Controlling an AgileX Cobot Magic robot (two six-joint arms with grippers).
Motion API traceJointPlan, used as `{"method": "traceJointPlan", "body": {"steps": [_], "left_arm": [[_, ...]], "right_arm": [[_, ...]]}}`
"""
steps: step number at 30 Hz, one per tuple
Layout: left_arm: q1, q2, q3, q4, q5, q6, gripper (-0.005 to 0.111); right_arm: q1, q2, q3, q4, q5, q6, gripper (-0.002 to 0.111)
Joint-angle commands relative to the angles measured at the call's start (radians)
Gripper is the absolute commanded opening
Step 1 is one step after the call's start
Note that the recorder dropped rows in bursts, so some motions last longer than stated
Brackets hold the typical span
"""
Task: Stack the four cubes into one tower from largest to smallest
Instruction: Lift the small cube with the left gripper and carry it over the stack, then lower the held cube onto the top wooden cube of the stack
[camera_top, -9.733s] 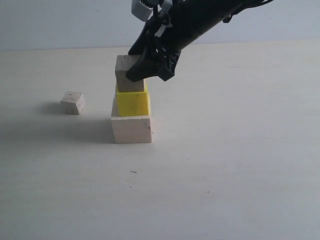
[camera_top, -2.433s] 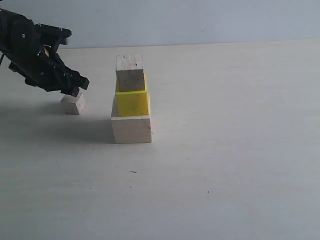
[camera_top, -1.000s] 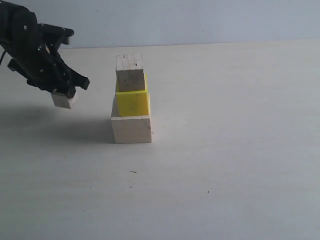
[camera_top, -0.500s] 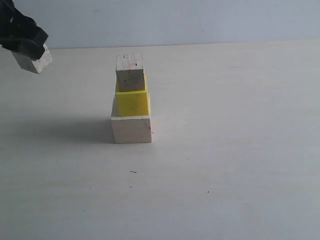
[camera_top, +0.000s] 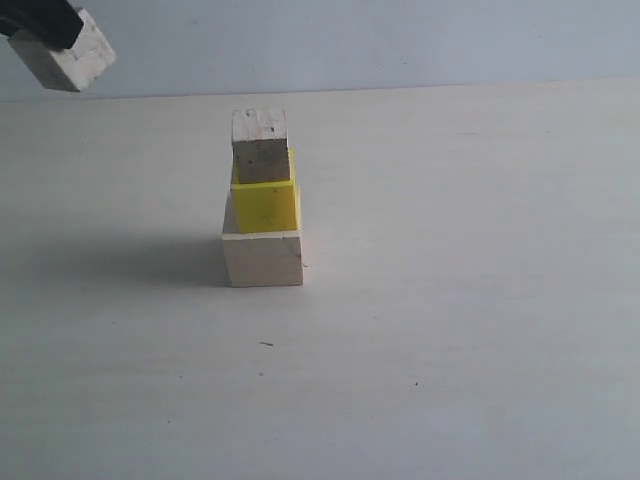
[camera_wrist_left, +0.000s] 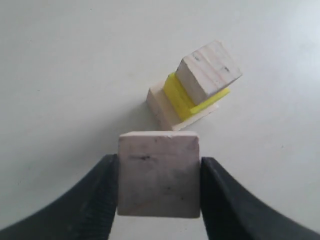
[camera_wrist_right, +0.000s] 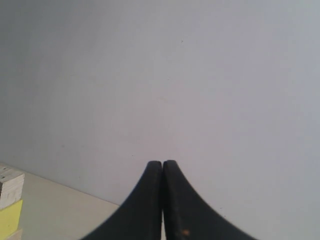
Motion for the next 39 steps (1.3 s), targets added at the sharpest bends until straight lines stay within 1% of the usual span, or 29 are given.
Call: {"method": "traceJointPlan", "body": {"steps": [1, 4, 7, 11, 14, 18, 21, 26, 30, 34, 39], "left_arm": [[-0.012, 0.002, -0.011, -0.025, -0.029, -0.112, 0.000], [-0.047, 0.022, -0.011, -0.011, -0.027, -0.162, 0.000], [-0.108, 0.045, -0.011, 0.010, -0.050, -0.222, 0.000], [-0.185, 0.075, -0.011, 0.082, -0.147, -0.356, 0.000], [-0.223, 0.096, -0.011, 0.096, -0.197, -0.380, 0.000], [-0.243, 0.121, -0.011, 0.096, -0.207, -0.368, 0.000], [-0.243, 0.138, -0.011, 0.096, -0.209, -0.264, 0.000], [-0.243, 0.160, -0.012, 0.096, -0.211, 0.000, 0.000], [-0.243, 0.187, -0.039, 0.082, -0.199, 0.151, 0.000], [-0.243, 0.234, -0.089, 0.039, -0.173, 0.327, 0.000], [-0.243, 0.307, -0.190, -0.034, -0.094, 0.514, 0.000]], "right_arm": [[-0.001, -0.005, 0.005, 0.007, -0.002, 0.002, 0.000], [-0.001, -0.005, 0.005, 0.007, -0.002, 0.002, 0.000], [-0.001, -0.005, 0.005, 0.007, -0.002, 0.002, 0.000], [-0.001, -0.005, 0.005, 0.007, -0.002, 0.002, 0.000], [-0.001, -0.005, 0.005, 0.007, 0.000, 0.002, 0.000], [-0.001, -0.005, 0.005, 0.007, 0.000, 0.002, 0.000], [-0.001, -0.005, 0.005, 0.007, 0.000, 0.002, 0.000], [-0.001, -0.005, 0.005, 0.007, 0.000, 0.002, 0.000], [-0.001, -0.005, 0.005, 0.007, 0.000, 0.002, 0.000], [-0.001, -0.005, 0.005, 0.007, 0.000, 0.002, 0.000], [-0.001, -0.005, 0.005, 0.007, 0.000, 0.002, 0.000]]}}
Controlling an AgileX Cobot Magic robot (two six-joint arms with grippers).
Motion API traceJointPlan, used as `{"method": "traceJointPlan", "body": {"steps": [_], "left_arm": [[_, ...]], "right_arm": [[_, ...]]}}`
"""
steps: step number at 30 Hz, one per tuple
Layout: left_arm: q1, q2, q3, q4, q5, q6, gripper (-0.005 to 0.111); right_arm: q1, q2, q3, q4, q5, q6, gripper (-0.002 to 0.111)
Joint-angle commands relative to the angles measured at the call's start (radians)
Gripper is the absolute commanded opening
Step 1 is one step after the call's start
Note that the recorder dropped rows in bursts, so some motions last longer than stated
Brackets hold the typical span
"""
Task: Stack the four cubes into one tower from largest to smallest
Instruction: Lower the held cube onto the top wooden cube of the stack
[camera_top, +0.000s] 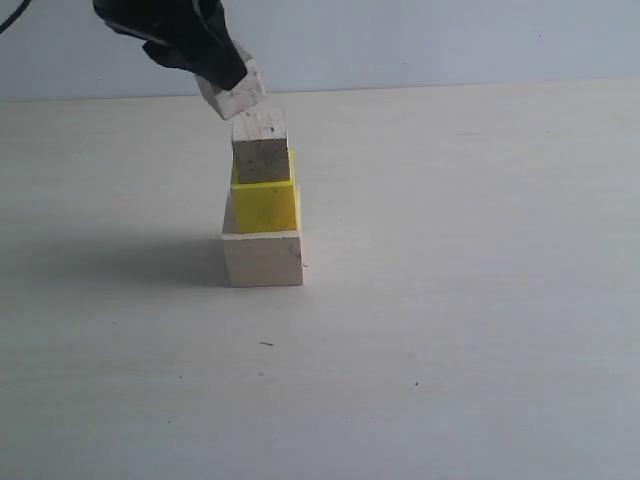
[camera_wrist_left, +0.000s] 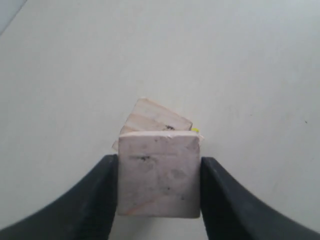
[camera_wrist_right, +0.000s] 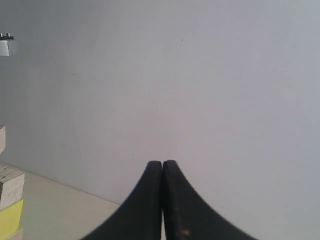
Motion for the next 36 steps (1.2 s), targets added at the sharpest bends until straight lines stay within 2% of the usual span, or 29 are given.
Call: {"method": "traceJointPlan", "body": {"steps": [1, 8, 16, 19, 36], "left_arm": [[-0.005, 0.061, -0.090, -0.061, 0.069, 0.154, 0.000], [-0.005, 0.166, -0.206, -0.057, 0.157, 0.302, 0.000], [0.020, 0.170, -0.206, -0.060, 0.157, 0.388, 0.000], [0.042, 0.170, -0.206, -0.134, 0.157, 0.446, 0.000], [0.058, 0.174, -0.206, -0.144, 0.131, 0.516, 0.000]], "right_arm": [[-0.001, -0.005, 0.005, 0.003, -0.002, 0.000, 0.000], [-0.001, -0.005, 0.005, 0.003, -0.004, 0.000, 0.000], [-0.001, -0.005, 0.005, 0.003, -0.004, 0.000, 0.000], [-0.001, -0.005, 0.005, 0.003, -0.004, 0.000, 0.000], [-0.001, -0.005, 0.005, 0.003, -0.004, 0.000, 0.000]]}}
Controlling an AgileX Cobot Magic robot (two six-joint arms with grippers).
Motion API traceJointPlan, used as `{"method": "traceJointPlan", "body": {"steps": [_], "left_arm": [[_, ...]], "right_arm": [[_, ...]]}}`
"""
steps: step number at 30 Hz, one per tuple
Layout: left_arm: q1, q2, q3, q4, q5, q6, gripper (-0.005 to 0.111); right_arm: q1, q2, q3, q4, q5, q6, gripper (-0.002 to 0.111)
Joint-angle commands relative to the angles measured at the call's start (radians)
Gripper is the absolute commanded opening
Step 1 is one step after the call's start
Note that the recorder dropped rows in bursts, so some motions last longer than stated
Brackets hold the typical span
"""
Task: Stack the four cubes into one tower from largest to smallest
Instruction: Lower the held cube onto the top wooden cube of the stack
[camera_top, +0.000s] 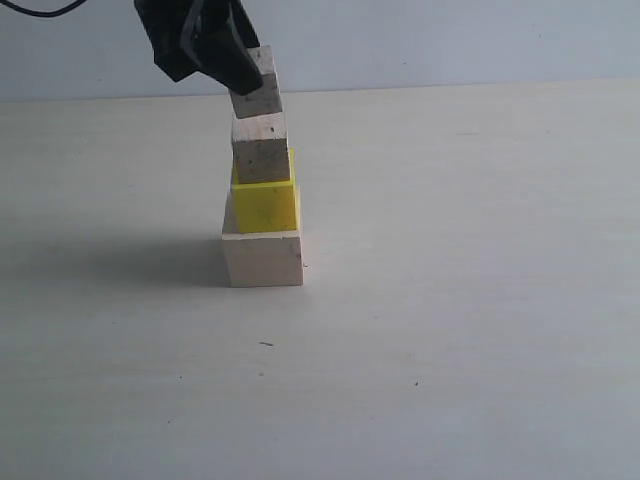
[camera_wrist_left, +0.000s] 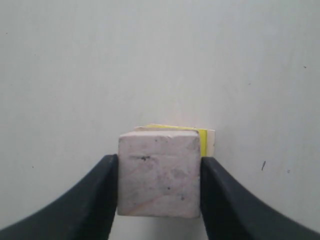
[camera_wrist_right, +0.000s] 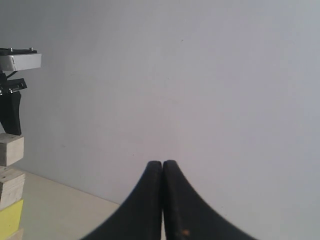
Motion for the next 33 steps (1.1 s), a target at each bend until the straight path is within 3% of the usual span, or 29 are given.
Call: {"method": "traceJointPlan", "body": {"steps": [1, 33], "left_arm": [[0.005, 0.007, -0.008, -0.020, -0.023, 0.023, 0.000], [0.005, 0.038, -0.008, 0.015, -0.009, 0.008, 0.000]], "right_arm": [[-0.001, -0.005, 0.005, 0.003, -0.004, 0.000, 0.000], [-0.001, -0.005, 0.005, 0.003, -0.004, 0.000, 0.000]]}}
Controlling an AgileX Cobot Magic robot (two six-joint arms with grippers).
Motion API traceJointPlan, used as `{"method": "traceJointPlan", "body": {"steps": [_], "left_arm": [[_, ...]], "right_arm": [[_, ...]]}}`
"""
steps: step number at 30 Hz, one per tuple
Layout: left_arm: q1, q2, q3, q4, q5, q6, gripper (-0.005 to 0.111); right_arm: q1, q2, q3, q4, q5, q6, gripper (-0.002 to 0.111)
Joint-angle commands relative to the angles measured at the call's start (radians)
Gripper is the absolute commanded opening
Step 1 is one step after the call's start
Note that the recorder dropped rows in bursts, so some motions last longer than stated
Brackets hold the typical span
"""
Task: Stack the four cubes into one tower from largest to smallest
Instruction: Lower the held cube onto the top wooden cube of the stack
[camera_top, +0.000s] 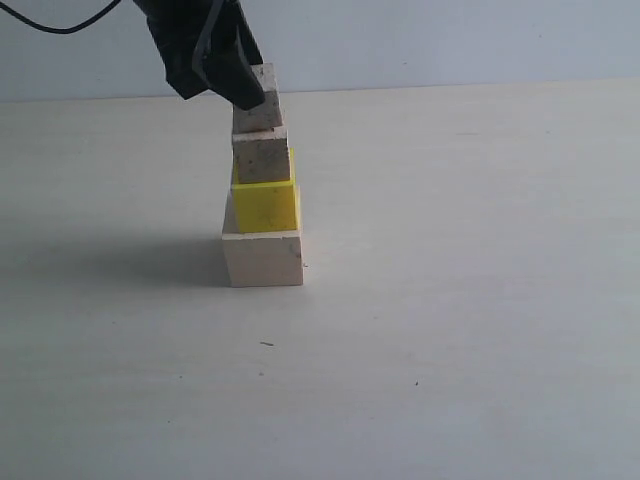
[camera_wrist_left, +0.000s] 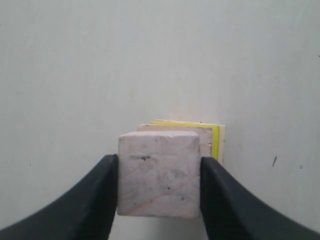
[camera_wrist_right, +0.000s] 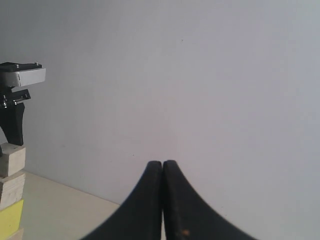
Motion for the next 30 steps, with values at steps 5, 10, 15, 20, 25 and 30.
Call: {"method": "traceJointPlan", "body": {"steps": [5, 10, 15, 20, 25, 30], "left_arm": [[0.005, -0.008, -0.008, -0.005, 0.022, -0.007, 0.000], [0.005, -0.008, -0.008, -0.003, 0.022, -0.007, 0.000], [0.005, -0.008, -0.008, -0.003, 0.020, -0.007, 0.000], [0.005, -0.008, -0.008, -0.003, 0.018, 0.003, 0.000], [0.005, -0.008, -0.008, -0.001, 0.016, 0.011, 0.000], [0.005, -0.008, -0.008, -0.001, 0.016, 0.012, 0.000]], "right_arm": [[-0.001, -0.005, 0.005, 0.003, -0.004, 0.000, 0.000], [-0.001, -0.005, 0.005, 0.003, -0.004, 0.000, 0.000], [-0.001, -0.005, 0.005, 0.003, -0.004, 0.000, 0.000], [-0.001, -0.005, 0.005, 0.003, -0.004, 0.000, 0.000], [-0.001, -0.005, 0.005, 0.003, -0.004, 0.000, 0.000], [-0.001, -0.005, 0.005, 0.003, -0.004, 0.000, 0.000]]}}
